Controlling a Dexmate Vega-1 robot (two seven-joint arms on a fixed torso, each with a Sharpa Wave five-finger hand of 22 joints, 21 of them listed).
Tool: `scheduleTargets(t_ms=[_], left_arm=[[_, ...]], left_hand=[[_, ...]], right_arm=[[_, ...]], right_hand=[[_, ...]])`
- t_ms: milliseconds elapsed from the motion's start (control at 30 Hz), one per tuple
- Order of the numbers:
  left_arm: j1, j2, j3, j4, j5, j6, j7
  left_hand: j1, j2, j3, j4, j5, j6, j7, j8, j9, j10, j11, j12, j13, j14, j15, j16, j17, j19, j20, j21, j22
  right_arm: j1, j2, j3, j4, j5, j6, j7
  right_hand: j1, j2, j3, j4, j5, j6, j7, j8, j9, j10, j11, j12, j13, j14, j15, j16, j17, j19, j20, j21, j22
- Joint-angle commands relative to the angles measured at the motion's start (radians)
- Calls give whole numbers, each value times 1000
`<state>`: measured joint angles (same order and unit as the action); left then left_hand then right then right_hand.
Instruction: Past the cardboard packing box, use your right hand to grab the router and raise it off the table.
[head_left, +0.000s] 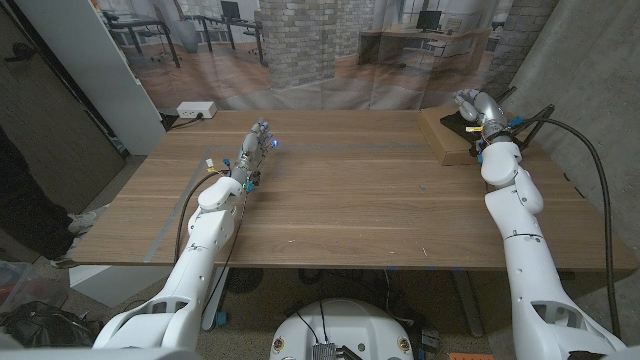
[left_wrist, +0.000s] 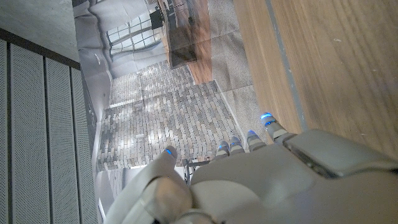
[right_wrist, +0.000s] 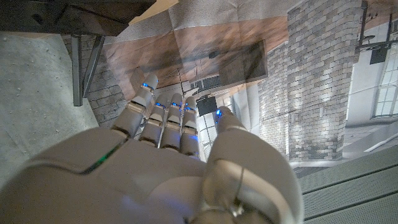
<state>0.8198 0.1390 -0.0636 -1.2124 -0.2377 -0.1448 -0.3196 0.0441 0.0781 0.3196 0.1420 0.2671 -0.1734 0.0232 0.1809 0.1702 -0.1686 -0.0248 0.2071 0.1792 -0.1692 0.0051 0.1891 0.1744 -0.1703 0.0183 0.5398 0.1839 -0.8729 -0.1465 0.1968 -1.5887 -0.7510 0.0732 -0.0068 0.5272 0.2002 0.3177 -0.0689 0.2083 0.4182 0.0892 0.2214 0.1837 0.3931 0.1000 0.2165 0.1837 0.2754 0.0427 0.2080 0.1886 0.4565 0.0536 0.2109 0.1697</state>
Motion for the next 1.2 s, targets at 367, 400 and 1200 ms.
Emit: scheduleTargets(t_ms=[367, 400, 1200], left_arm=[[7, -3, -5, -9, -1, 1, 2], [7, -3, -5, -10, -3, 1, 2], [22, -1, -5, -29, -8, 4, 7]], left_hand=[[7, 25, -6, 2, 4, -22, 1, 1, 1, -23, 8, 1, 4, -122, 7, -2, 2, -109, 4, -5, 2], [7, 26, -6, 2, 4, -22, 2, 1, 1, -23, 8, 1, 4, -123, 7, -2, 2, -109, 4, -5, 2], [8, 26, -8, 1, 4, -22, 1, 1, 1, -22, 8, -1, 4, -122, 7, -3, 2, -108, 5, -10, 3]], right_arm=[[-23, 2, -6, -72, -109, -120, -9], [-23, 2, -6, -75, -113, -127, -8], [-49, 17, 7, -139, -185, -247, 18]], right_hand=[[13, -5, 31, 7, -8, -8, -1, -14, 6, 0, -4, -13, 5, 1, -1, -3, 5, 0, -8, -4, 6], [13, -6, 33, 8, -8, -9, -1, -14, 6, -1, -3, -14, 5, 1, 0, -3, 5, -2, -8, -5, 6], [13, -15, 61, 14, -17, -42, -9, -30, 7, -34, -10, -28, 6, -32, -2, -18, 4, -31, -18, -16, 5]])
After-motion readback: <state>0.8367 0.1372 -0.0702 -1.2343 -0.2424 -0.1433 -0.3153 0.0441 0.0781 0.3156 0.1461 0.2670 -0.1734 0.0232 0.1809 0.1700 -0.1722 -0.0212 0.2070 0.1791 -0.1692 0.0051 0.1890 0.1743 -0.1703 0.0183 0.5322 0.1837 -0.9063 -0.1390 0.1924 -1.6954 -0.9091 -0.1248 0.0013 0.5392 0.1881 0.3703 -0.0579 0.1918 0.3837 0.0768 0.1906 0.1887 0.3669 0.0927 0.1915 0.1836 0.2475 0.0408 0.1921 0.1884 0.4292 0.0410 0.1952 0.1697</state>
